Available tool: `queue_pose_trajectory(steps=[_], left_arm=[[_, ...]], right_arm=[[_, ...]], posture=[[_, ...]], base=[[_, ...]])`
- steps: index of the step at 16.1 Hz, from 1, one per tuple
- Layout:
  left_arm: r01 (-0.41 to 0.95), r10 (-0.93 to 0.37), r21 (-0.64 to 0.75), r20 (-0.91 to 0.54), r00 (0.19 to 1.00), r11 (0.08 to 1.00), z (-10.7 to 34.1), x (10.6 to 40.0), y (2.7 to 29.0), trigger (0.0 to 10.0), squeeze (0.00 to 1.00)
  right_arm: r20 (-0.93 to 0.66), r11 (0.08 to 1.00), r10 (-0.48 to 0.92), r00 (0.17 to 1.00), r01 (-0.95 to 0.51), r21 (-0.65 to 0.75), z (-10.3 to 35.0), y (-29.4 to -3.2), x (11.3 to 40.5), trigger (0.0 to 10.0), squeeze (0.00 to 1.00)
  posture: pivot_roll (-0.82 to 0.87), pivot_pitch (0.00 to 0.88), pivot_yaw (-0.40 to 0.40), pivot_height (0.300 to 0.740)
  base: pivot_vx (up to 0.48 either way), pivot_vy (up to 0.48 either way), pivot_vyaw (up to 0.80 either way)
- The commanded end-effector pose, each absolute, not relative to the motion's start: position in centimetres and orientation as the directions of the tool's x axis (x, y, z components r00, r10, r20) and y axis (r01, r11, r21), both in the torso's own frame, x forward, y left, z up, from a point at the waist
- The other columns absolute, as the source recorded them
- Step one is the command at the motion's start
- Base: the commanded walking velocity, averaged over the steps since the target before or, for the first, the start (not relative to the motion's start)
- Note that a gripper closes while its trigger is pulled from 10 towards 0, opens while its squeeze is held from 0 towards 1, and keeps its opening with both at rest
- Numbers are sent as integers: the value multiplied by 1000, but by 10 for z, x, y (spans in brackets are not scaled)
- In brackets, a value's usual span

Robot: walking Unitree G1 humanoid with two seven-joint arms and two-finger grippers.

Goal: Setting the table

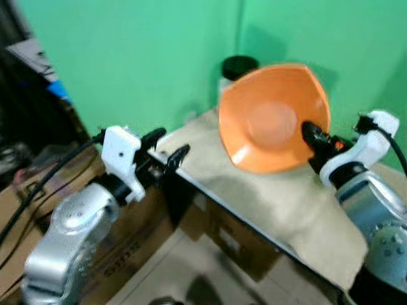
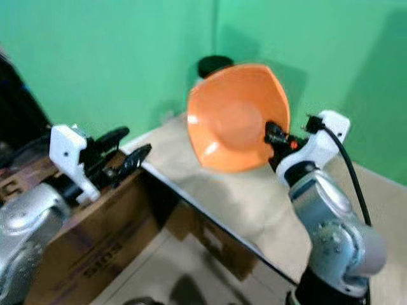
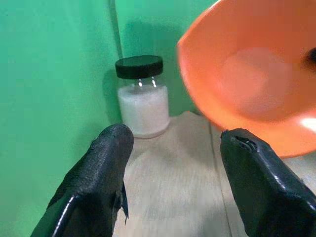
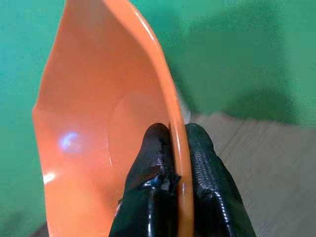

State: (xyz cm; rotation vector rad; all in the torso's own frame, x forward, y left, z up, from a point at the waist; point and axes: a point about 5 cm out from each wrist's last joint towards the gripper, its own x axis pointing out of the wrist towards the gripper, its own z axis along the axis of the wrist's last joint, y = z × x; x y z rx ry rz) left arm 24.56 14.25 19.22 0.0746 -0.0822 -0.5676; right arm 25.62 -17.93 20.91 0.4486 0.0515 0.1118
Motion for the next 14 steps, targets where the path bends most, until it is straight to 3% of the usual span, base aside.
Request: queue_pose_trajectory(steps=[1, 6, 9, 11, 14], left_arm=[[493, -504, 124, 89, 859, 861, 198, 252, 136, 10000, 0], [425, -449, 194, 96, 889, 884, 198, 246, 146, 10000, 0], [331, -363, 194, 166, 917, 924, 211, 249, 152, 10000, 0], [308, -339, 202, 139, 931, 930, 204, 248, 155, 10000, 0], [284, -308, 154, 168, 936, 946, 211, 252, 149, 10000, 0]], right_arm=[[69, 895, 126, 990, -144, 423, 222, -171, 250, 10000, 0], [71, 906, 118, 991, -136, 400, 213, -167, 243, 10000, 0], [116, 937, 122, 986, -153, 313, 219, -174, 234, 10000, 0], [111, 954, 126, 986, -151, 257, 216, -173, 234, 10000, 0], [98, 936, 128, 987, -153, 318, 213, -171, 237, 10000, 0]], posture=[[-6, 0, 24, 740], [-12, 0, 25, 740], [-19, 0, 13, 740], [-26, 0, 18, 740], [-23, 0, 16, 740]], base=[[0, 0, -800], [0, 0, -800], [0, 0, -800], [0, 0, -800], [0, 0, -800]])
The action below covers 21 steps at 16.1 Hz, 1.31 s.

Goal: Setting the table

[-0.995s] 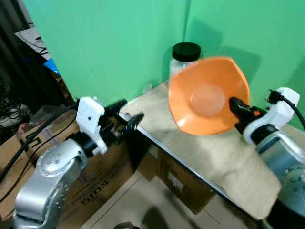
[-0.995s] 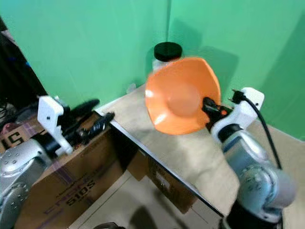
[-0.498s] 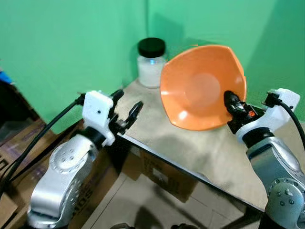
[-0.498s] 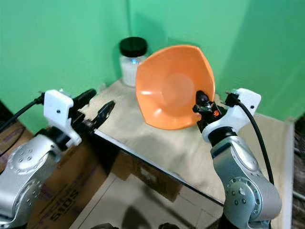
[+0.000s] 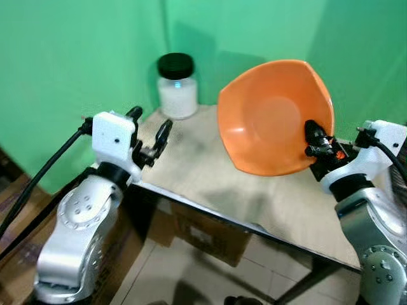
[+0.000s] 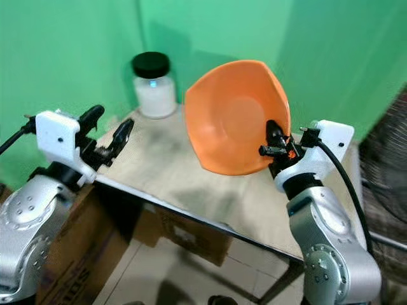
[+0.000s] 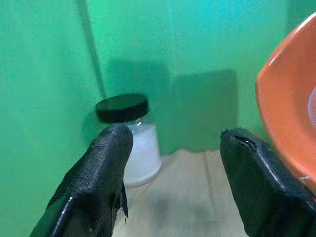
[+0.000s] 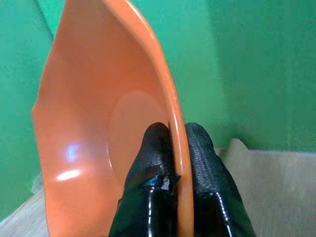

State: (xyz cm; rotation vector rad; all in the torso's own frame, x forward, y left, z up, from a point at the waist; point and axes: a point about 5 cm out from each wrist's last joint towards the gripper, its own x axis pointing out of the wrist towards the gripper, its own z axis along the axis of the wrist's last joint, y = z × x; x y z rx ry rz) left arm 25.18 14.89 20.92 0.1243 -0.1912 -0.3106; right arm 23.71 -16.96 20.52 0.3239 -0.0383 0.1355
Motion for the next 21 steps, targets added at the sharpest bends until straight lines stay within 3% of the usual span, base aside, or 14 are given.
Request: queue_pose_trajectory(steps=[1, 17, 21], left_arm=[[285, -307, 144, 162, 938, 947, 209, 252, 149, 10000, 0], [263, -281, 196, 70, 957, 945, 189, 246, 157, 10000, 0], [207, -222, 177, 65, 973, 962, 185, 244, 163, 10000, 0]], right_arm=[[81, 929, 145, 986, -164, 332, 208, -166, 237, 10000, 0], [26, 903, 230, 973, -223, 367, 198, -154, 232, 10000, 0], [21, 897, 250, 968, -240, 370, 198, -151, 232, 10000, 0]], posture=[[-26, 0, 18, 740], [-19, 0, 12, 740], [-16, 0, 6, 740]], base=[[0, 0, -800], [0, 0, -800], [0, 0, -800]])
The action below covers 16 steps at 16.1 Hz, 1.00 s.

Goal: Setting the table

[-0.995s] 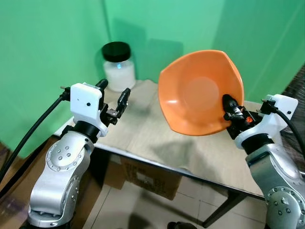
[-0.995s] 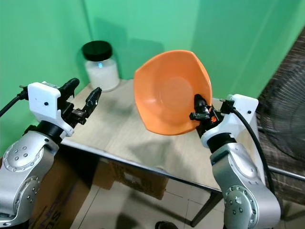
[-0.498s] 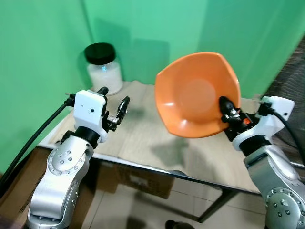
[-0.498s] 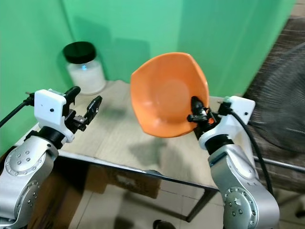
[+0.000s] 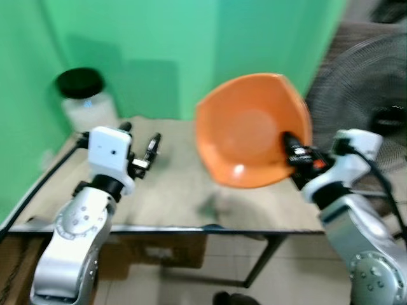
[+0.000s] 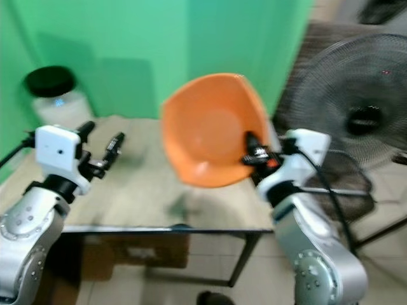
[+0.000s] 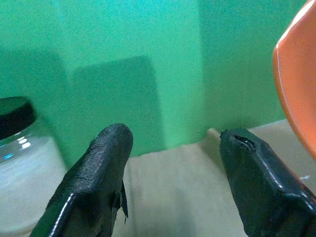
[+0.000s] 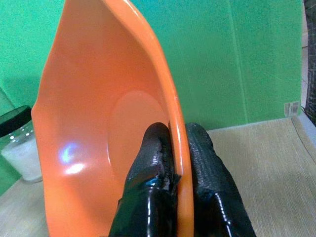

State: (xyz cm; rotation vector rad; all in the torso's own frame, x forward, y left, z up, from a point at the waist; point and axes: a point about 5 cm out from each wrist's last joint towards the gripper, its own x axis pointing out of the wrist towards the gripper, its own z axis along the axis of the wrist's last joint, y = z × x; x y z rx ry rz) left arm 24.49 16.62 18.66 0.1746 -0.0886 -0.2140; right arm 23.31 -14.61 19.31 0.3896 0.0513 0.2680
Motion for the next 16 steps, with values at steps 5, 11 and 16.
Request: queue_pose_trajectory(steps=[5, 11, 16], left_arm=[[151, -164, 147, 84, 983, 978, 180, 243, 168, 10000, 0], [96, -108, 96, 126, 986, 991, 183, 249, 164, 10000, 0], [158, -161, 55, 47, 986, 986, 172, 249, 153, 10000, 0]], right_arm=[[-3, 910, 262, 965, -246, 334, 198, -151, 234, 10000, 0], [12, 949, 100, 995, -99, 299, 204, -169, 243, 10000, 0], [17, 962, 73, 997, -75, 262, 207, -174, 245, 10000, 0]], posture=[[-29, 0, 4, 740], [-56, 0, -3, 740], [-84, 0, 0, 740]], base=[[0, 0, -800], [0, 0, -800], [0, 0, -800]])
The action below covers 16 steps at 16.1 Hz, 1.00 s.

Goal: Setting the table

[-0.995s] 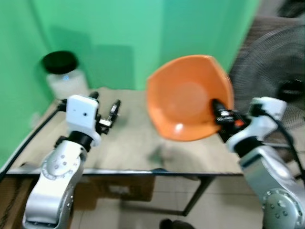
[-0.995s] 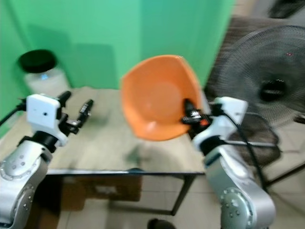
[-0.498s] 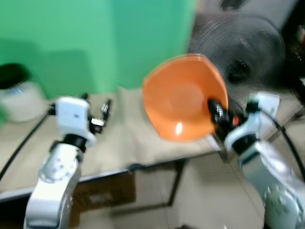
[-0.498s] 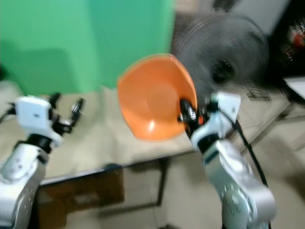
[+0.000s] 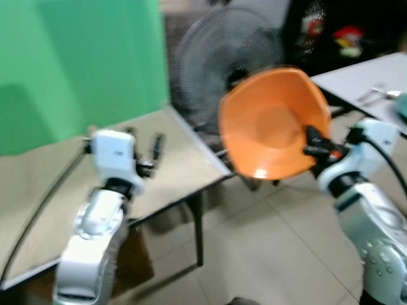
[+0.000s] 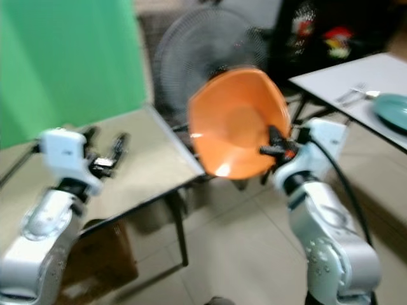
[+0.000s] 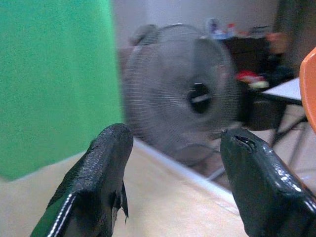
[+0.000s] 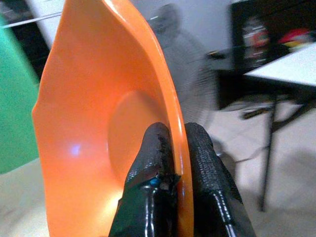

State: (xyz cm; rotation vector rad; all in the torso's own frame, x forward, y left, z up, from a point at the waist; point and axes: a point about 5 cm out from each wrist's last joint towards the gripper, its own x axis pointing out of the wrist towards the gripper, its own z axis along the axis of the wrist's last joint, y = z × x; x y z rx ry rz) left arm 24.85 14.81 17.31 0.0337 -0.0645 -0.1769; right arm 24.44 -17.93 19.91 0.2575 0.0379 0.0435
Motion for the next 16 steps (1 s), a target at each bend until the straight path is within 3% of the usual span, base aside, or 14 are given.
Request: queue_pose_trajectory(steps=[1, 2, 5, 8, 9, 10, 16], left_arm=[[159, -160, 27, 42, 986, 987, 171, 249, 154, 10000, 298], [158, -159, 32, 51, 986, 987, 172, 250, 156, 10000, 1000], [111, -113, 29, 110, 988, 993, 178, 253, 162, 10000, 1000], [-43, 35, 39, 196, 980, 998, 185, 256, 170, 10000, 1000], [21, -20, -5, 119, 993, 1000, 178, 256, 169, 10000, 702], [145, -142, -26, 109, 984, 989, 177, 250, 160, 10000, 0], [210, -216, 68, 106, 971, 975, 174, 246, 154, 10000, 0]], right_arm=[[13, 963, 61, 998, -62, 261, 206, -175, 244, 10000, 0], [10, 964, 54, 999, -54, 261, 206, -174, 244, 10000, 0], [-8, 965, 26, 1000, -23, 260, 202, -176, 241, 10000, 0], [-22, 964, 12, 1000, -6, 265, 198, -178, 238, 10000, 0], [-25, 963, 8, 1000, -1, 269, 197, -178, 238, 10000, 0], [-24, 962, 10, 1000, -3, 272, 198, -178, 238, 10000, 0], [-48, 966, 14, 999, -1, 260, 191, -174, 238, 10000, 0]], posture=[[-87, 0, 6, 740], [-87, 0, 6, 740], [-92, 0, 17, 740], [-84, 0, 21, 740], [-84, 0, 24, 740], [-83, 0, 21, 740], [-67, 0, 25, 740]], base=[[0, 0, -800], [0, 0, -800], [0, 0, -800], [0, 0, -800], [0, 0, -800], [0, 0, -800], [40, 0, -800]])
